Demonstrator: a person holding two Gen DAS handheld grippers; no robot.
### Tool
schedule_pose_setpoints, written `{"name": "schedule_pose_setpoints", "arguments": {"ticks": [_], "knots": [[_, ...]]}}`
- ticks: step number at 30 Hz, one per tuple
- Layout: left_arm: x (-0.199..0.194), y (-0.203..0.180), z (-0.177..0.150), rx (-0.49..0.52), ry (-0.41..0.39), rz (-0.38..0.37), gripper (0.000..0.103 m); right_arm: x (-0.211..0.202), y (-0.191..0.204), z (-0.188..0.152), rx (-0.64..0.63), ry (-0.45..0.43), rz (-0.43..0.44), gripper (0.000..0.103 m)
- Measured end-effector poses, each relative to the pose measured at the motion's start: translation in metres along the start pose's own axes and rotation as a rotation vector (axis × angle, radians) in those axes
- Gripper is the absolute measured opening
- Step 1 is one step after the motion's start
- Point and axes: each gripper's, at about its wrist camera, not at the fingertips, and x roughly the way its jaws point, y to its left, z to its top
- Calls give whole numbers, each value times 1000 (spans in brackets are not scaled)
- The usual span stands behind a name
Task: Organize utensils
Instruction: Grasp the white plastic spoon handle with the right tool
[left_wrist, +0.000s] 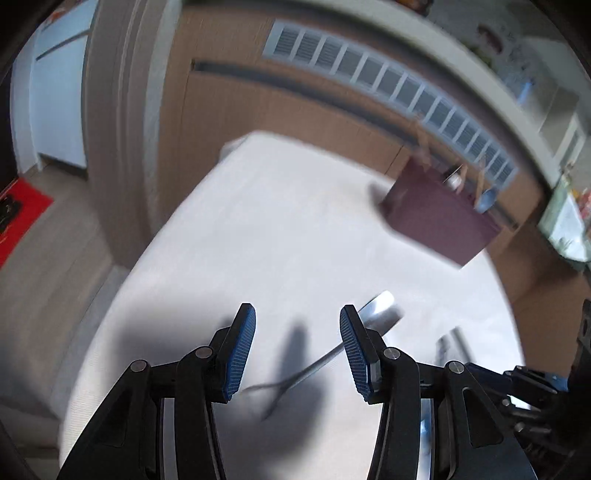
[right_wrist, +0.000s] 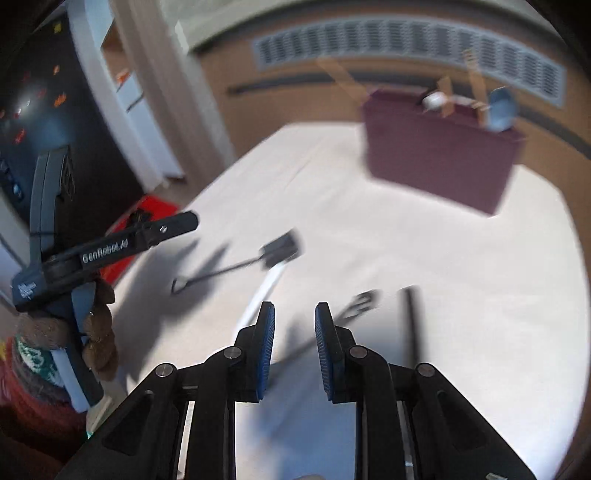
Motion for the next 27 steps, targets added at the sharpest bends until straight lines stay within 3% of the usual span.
{"name": "schedule_pose_setpoints", "arguments": {"ticks": [3,7,12,17,20,27], "knots": [[-4,6,2,27,-17,71,49,28,20,1,-23,54,-7,21],[-10,13,0,6,-28,30,49,48,29,9,5,74,-15,21],[-10,14,-2,18,-20,23,49,69,44,17,-69,94,-132,21],[-5,9,-2,23,-2,19,49,70,45,13,-93,80,-146,18],[-3,3,-3,38,7,15,49,61,33,12,-85,66,-144,9],[5,-10,-8,72,45,-9,49,35,-23,1,40,29,-189,9]]}}
